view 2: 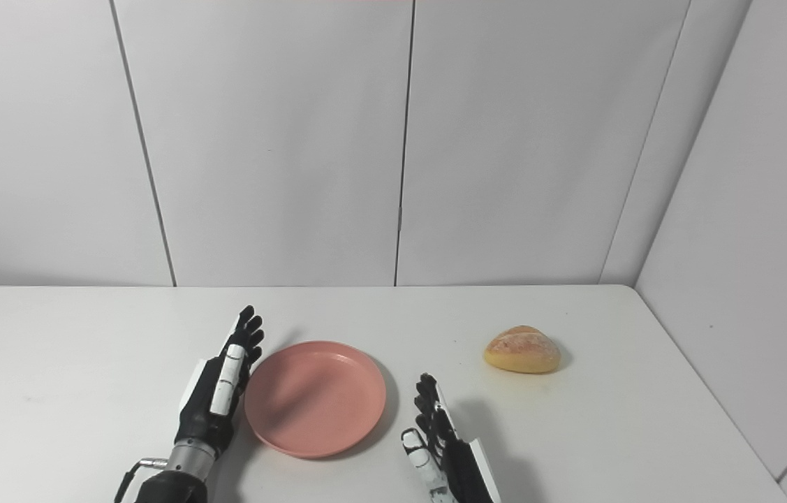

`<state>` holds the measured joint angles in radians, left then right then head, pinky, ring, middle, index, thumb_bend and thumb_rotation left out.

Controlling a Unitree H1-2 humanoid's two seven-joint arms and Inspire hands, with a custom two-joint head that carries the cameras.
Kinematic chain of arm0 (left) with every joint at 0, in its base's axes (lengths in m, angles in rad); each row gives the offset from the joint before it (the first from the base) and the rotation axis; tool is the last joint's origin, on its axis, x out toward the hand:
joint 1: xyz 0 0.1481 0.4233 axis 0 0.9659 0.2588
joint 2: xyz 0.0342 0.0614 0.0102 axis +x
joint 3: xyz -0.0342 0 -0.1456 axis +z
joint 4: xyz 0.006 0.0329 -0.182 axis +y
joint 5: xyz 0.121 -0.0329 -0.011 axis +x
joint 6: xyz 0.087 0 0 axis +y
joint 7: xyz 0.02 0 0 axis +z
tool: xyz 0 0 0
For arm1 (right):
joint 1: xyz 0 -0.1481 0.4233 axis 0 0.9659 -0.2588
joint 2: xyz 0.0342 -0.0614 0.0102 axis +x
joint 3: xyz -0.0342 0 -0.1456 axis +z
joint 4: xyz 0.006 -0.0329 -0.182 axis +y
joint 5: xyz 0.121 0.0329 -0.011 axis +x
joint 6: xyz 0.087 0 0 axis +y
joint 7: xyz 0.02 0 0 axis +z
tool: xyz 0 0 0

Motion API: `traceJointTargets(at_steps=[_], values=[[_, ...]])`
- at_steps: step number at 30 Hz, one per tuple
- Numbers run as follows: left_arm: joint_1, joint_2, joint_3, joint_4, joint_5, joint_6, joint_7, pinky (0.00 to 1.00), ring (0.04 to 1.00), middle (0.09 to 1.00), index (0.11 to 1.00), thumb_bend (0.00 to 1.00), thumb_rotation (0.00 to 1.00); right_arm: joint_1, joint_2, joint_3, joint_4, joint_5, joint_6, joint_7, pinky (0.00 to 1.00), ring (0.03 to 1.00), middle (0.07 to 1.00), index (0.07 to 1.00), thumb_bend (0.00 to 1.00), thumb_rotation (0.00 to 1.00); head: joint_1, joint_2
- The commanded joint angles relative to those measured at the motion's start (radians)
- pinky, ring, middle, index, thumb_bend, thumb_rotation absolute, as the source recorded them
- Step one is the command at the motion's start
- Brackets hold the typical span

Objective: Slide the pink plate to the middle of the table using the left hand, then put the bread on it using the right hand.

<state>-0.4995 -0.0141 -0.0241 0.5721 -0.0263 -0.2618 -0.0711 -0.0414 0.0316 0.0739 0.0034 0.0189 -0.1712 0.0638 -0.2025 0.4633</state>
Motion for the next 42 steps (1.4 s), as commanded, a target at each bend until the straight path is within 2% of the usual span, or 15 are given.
traceJointTargets(at_steps=[1,5,14,20,25,28,29,34,37,40,42], values=[[0.034,-0.002,0.001,0.025,0.008,-0.019,0.013,1.0,0.982,0.982,0.974,0.68,1.0,-0.018,-0.001,-0.002,-0.008,-0.006,-0.056,-0.003,1.0,0.999,1.0,1.0,0.68,0.85,0.002,0.002],[0.025,-0.002,-0.003,0.041,0.036,-0.025,0.042,0.97,0.97,0.974,0.969,0.66,1.0,-0.014,-0.003,-0.004,-0.015,-0.01,-0.057,-0.006,1.0,0.993,1.0,1.0,0.68,0.85,0.001,0.003],[-0.024,0.009,-0.02,0.115,0.095,-0.039,0.09,0.98,0.988,0.992,0.987,0.65,1.0,-0.022,-0.022,-0.016,-0.061,-0.041,-0.076,-0.02,1.0,0.989,0.998,1.0,0.63,0.86,-0.005,0.003],[-0.049,0.01,0.003,0.157,0.033,-0.062,0.028,1.0,1.0,1.0,1.0,0.64,1.0,-0.036,-0.036,-0.035,-0.092,-0.03,-0.087,-0.022,1.0,0.99,0.99,1.0,0.65,0.84,-0.005,-0.003],[-0.062,0.012,0.006,0.179,0.022,-0.075,0.019,0.99,1.0,1.0,1.0,0.64,1.0,-0.045,-0.052,-0.048,-0.119,-0.052,-0.098,-0.031,1.0,0.988,0.99,1.0,0.67,0.84,-0.013,-0.006],[-0.067,0.01,0.007,0.189,0.024,-0.073,0.028,0.99,1.0,1.0,1.0,0.64,1.0,-0.067,-0.072,-0.072,-0.163,-0.113,-0.089,-0.058,1.0,0.982,0.995,1.0,0.68,0.83,-0.023,-0.003],[-0.068,0.009,0.007,0.19,0.024,-0.07,0.03,1.0,1.0,1.0,1.0,0.64,1.0,-0.075,-0.077,-0.08,-0.175,-0.13,-0.087,-0.066,1.0,0.976,0.988,0.996,0.67,0.79,-0.023,-0.003],[-0.072,0.009,0.003,0.194,0.024,-0.074,0.025,1.0,1.0,1.0,1.0,0.64,1.0,-0.122,-0.171,-0.121,-0.213,-0.2,-0.064,-0.061,0.94,0.923,0.934,0.952,0.67,0.79,-0.023,0.001],[-0.074,0.011,0.003,0.198,0.022,-0.075,0.02,1.0,1.0,1.0,1.0,0.65,1.0,-0.145,-0.217,-0.145,-0.228,-0.195,-0.022,-0.057,0.89,0.887,0.892,0.915,0.74,0.72,-0.023,0.0],[-0.069,0.015,0.0,0.181,0.022,-0.054,0.014,1.0,1.0,1.0,1.0,0.66,1.0,-0.173,-0.257,-0.167,-0.223,-0.234,0.003,-0.065,0.85,0.852,0.856,0.904,0.76,0.69,-0.029,-0.001],[-0.067,0.02,0.0,0.174,0.018,-0.043,0.004,1.0,1.0,1.0,1.0,0.67,1.0,-0.192,-0.284,-0.177,-0.21,-0.256,0.008,-0.067,0.86,0.845,0.843,0.904,0.75,0.67,-0.035,-0.001]])
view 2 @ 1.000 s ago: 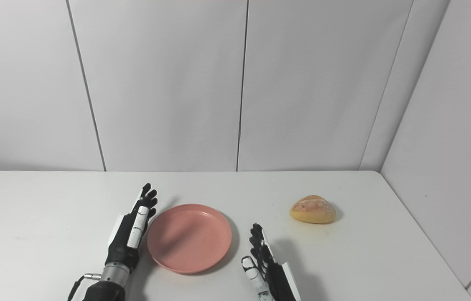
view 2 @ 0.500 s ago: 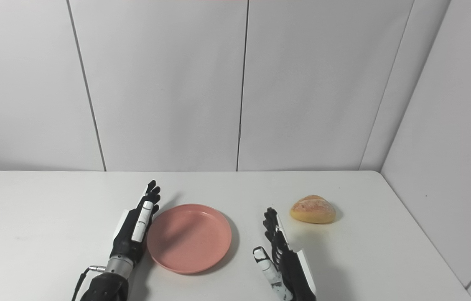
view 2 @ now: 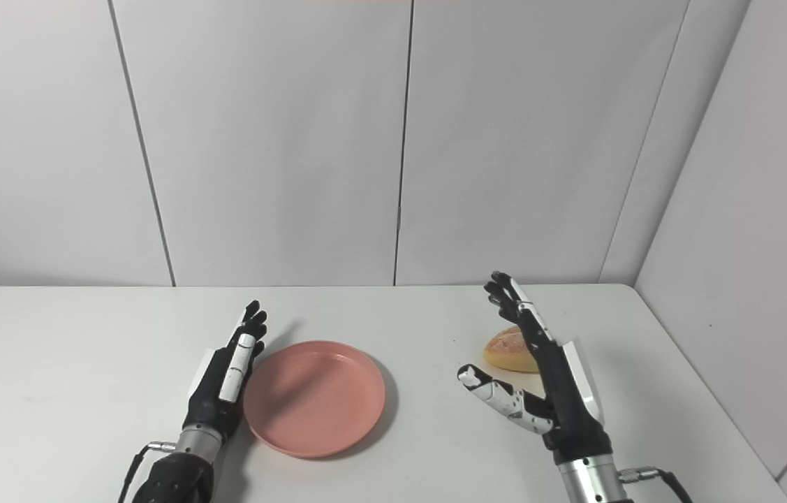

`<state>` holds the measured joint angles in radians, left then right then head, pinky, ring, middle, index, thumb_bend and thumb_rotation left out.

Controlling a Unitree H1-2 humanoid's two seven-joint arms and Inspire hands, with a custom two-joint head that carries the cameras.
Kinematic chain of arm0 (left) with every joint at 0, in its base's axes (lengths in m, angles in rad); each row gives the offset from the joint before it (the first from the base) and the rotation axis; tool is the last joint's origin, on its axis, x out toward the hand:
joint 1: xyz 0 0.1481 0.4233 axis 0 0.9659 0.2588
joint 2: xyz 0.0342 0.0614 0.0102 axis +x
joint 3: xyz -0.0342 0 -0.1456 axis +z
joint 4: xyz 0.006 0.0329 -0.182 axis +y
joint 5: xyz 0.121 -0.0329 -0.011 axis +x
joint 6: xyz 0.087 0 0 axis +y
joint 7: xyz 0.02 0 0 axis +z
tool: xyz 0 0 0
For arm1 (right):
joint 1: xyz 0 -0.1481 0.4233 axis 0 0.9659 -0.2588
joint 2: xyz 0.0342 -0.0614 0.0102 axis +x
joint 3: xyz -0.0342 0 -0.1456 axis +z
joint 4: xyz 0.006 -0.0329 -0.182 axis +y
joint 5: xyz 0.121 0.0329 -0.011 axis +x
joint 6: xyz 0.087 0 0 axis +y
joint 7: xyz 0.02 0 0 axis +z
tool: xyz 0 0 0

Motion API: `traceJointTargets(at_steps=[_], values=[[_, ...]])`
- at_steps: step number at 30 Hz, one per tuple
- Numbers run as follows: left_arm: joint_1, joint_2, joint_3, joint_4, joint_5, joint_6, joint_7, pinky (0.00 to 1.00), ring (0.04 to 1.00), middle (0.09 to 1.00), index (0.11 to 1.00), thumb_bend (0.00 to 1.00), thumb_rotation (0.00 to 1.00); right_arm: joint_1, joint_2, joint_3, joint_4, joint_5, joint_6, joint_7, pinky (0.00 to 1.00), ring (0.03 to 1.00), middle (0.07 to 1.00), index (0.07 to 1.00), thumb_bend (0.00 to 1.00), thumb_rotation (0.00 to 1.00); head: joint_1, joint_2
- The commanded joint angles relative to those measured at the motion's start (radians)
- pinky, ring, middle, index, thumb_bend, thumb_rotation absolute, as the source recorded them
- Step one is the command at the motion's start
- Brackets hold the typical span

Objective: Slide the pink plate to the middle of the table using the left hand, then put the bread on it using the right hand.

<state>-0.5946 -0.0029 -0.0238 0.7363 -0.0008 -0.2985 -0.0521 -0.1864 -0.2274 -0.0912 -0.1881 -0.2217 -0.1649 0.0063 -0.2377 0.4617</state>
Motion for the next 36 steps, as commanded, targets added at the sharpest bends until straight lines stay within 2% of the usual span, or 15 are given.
traceJointTargets(at_steps=[1,6,10,15,18,27,32,36], values=[[0.028,0.01,0.0,0.008,-0.009,-0.003,-0.019,1.0,1.0,1.0,1.0,0.67,1.0,-0.053,-0.033,-0.014,-0.014,-0.021,0.003,-0.009,0.86,0.85,0.843,0.903,0.75,0.66,0.0,0.001],[0.029,0.018,0.009,0.0,-0.032,0.021,-0.053,1.0,1.0,1.0,1.0,0.68,1.0,-0.122,-0.115,-0.038,0.042,-0.046,0.054,0.013,0.92,0.897,0.862,0.91,0.79,0.64,-0.01,0.0],[0.029,0.018,0.009,-0.005,-0.031,0.035,-0.053,1.0,1.0,1.0,1.0,0.67,1.0,-0.165,-0.171,-0.031,0.073,-0.072,0.095,0.037,0.9,0.904,0.884,0.913,0.8,0.59,-0.012,0.0],[0.033,0.019,0.001,-0.013,-0.013,0.036,-0.04,1.0,1.0,1.0,1.0,0.67,1.0,-0.242,-0.258,0.008,0.185,-0.143,0.14,0.084,0.9,0.928,0.912,0.905,0.82,0.52,-0.014,0.003],[0.032,0.018,0.0,-0.011,-0.018,0.031,-0.047,1.0,1.0,1.0,1.0,0.67,1.0,-0.287,-0.294,0.036,0.283,-0.17,0.126,0.097,0.88,0.919,0.893,0.903,0.84,0.49,-0.015,0.002],[0.034,0.014,0.001,-0.011,-0.019,0.03,-0.043,1.0,1.0,1.0,1.0,0.67,1.0,-0.395,-0.335,0.112,0.488,-0.202,0.105,0.113,0.83,0.916,0.902,0.894,0.88,0.44,-0.016,0.001],[0.038,0.011,-0.004,-0.021,-0.01,0.028,-0.035,1.0,1.0,1.0,1.0,0.67,1.0,-0.447,-0.339,0.145,0.598,-0.208,0.11,0.115,0.81,0.915,0.915,0.893,0.9,0.39,-0.013,0.0],[0.038,0.007,-0.001,-0.026,-0.018,0.043,-0.036,1.0,1.0,1.0,1.0,0.68,1.0,-0.493,-0.337,0.169,0.703,-0.221,0.079,0.097,0.78,0.891,0.906,0.896,0.92,0.36,-0.014,0.0]])
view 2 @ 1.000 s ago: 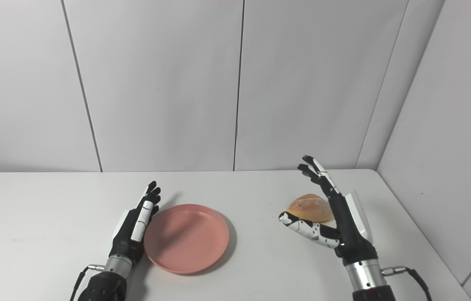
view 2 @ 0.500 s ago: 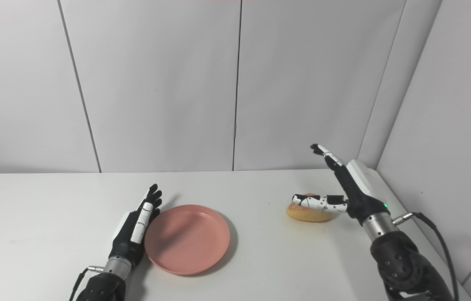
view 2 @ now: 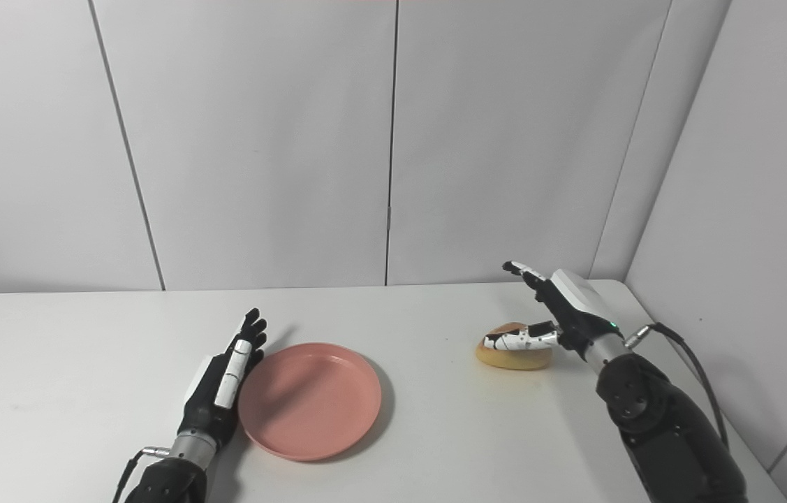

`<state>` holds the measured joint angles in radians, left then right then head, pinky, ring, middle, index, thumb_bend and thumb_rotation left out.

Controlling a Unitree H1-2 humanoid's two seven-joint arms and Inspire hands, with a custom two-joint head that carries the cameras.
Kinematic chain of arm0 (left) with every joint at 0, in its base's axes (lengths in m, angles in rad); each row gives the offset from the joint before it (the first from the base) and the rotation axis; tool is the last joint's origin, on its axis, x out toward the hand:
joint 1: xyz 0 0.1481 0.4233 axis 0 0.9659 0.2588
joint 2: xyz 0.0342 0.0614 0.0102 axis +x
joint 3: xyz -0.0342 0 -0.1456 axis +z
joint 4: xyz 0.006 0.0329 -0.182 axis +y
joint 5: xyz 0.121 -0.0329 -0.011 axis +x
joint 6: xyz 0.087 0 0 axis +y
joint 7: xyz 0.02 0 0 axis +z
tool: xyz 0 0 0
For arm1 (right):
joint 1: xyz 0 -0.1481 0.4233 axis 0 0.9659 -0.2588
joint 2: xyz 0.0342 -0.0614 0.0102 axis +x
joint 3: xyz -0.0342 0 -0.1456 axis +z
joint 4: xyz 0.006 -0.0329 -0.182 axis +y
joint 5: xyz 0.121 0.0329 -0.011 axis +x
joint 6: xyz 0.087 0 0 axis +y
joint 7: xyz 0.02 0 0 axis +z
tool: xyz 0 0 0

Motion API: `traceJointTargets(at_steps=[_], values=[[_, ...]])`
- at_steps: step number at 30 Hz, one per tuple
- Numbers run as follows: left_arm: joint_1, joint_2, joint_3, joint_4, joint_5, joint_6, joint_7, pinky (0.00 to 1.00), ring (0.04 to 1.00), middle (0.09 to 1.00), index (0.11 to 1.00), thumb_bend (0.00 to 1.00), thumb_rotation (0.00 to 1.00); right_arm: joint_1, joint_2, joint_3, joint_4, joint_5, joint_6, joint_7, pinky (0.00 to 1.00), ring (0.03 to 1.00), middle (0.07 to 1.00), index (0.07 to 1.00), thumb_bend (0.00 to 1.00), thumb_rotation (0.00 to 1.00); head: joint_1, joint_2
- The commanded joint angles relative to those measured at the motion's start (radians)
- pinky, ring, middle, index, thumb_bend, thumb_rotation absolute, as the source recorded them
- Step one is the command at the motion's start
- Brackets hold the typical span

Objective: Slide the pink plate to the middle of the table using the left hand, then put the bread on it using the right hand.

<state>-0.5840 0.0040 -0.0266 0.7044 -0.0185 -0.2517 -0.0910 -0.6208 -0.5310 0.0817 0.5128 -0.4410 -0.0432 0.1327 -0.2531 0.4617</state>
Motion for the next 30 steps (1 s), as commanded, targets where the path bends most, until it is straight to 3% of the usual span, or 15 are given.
traceJointTargets(at_steps=[1,13,21,25,27,30], values=[[0.026,0.0,0.002,0.006,-0.001,-0.004,0.002,1.0,1.0,1.0,1.0,0.68,1.0,-0.065,-0.034,0.0,0.018,-0.002,-0.049,-0.033,0.77,0.884,0.902,0.896,0.92,0.36,0.001,0.0],[0.025,-0.005,0.007,-0.001,-0.008,-0.005,0.001,1.0,1.0,1.0,1.0,0.68,1.0,-0.109,-0.047,0.061,0.155,-0.012,-0.059,-0.023,0.79,0.903,0.914,0.899,0.9,0.22,0.0,0.001],[0.027,-0.009,0.008,-0.007,-0.007,-0.005,0.003,1.0,1.0,1.0,1.0,0.68,1.0,-0.106,-0.074,0.089,0.153,-0.007,-0.05,0.037,0.78,0.862,0.872,0.84,0.87,0.08,-0.001,0.002],[0.028,-0.01,0.008,-0.011,-0.007,-0.006,0.003,1.0,1.0,1.0,1.0,0.67,1.0,-0.095,-0.076,0.095,0.136,-0.001,-0.064,0.041,0.71,0.79,0.796,0.774,0.85,0.01,-0.001,0.003],[0.029,-0.01,0.009,-0.014,-0.011,-0.004,0.0,1.0,1.0,1.0,1.0,0.66,1.0,-0.09,-0.07,0.09,0.134,0.004,-0.076,0.025,0.59,0.655,0.701,0.723,0.75,0.0,-0.002,0.004],[0.028,-0.01,0.01,-0.014,-0.013,-0.005,-0.001,1.0,1.0,1.0,1.0,0.67,1.0,-0.084,-0.062,0.087,0.13,-0.002,-0.094,-0.009,0.53,0.591,0.643,0.684,0.71,0.0,-0.001,0.003]])
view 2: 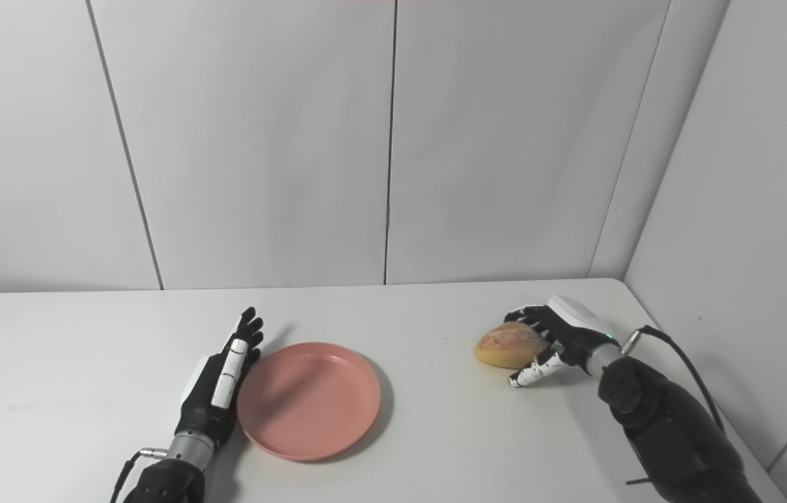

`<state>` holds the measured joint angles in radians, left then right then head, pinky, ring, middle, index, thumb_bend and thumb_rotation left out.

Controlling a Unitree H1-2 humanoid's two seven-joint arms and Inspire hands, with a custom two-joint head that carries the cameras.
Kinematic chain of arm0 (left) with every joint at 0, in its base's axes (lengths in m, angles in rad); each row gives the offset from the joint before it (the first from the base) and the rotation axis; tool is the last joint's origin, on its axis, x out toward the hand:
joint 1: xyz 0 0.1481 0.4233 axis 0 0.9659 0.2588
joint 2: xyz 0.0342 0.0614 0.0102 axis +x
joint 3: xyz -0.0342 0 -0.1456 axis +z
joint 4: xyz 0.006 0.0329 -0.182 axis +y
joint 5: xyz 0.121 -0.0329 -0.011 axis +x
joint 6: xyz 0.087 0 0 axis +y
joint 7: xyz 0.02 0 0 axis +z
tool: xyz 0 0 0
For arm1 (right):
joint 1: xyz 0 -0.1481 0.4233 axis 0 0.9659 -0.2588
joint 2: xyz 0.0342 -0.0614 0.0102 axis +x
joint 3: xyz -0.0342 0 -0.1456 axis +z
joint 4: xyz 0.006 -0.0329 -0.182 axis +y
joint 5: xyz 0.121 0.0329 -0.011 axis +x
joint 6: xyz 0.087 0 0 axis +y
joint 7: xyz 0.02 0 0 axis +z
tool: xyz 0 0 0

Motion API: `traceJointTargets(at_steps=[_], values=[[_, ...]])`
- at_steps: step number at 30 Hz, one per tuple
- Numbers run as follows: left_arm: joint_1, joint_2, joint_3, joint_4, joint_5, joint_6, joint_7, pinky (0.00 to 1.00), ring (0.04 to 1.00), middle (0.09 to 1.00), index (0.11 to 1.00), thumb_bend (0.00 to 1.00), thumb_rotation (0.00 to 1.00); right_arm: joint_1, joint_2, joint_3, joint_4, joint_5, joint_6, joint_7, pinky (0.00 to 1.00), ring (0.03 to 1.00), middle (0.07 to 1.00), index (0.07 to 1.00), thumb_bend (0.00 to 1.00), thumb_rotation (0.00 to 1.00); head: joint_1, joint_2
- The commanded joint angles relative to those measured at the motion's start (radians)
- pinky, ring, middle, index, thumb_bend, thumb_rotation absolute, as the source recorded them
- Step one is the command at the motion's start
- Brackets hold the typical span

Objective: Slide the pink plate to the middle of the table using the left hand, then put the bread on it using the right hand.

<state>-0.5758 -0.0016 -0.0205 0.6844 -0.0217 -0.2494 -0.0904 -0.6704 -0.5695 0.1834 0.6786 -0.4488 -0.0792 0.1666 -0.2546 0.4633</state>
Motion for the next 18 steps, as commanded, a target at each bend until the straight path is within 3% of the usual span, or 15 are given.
traceJointTargets(at_steps=[1,4,6,18], values=[[0.02,-0.004,0.003,0.007,-0.008,-0.009,-0.001,1.0,1.0,1.0,1.0,0.67,1.0,-0.032,-0.02,-0.016,-0.039,0.001,-0.06,-0.056,0.52,0.576,0.628,0.674,0.7,0.0,0.002,0.0],[0.019,-0.005,0.002,0.007,-0.005,-0.011,0.001,1.0,1.0,1.0,1.0,0.66,1.0,-0.03,-0.014,-0.014,-0.045,-0.014,-0.05,-0.088,0.44,0.436,0.496,0.578,0.53,0.0,0.002,-0.001],[0.018,-0.006,0.004,0.009,-0.01,-0.014,0.0,1.0,1.0,1.0,1.0,0.66,1.0,-0.03,-0.01,-0.013,-0.042,-0.022,-0.053,-0.11,0.42,0.42,0.479,0.54,0.52,0.0,0.002,-0.001],[0.016,-0.009,0.004,0.014,-0.003,-0.014,0.009,1.0,1.0,1.0,1.0,0.66,1.0,-0.022,0.006,-0.024,-0.092,-0.019,-0.082,-0.172,0.39,0.417,0.482,0.527,0.51,0.0,0.007,-0.001]])
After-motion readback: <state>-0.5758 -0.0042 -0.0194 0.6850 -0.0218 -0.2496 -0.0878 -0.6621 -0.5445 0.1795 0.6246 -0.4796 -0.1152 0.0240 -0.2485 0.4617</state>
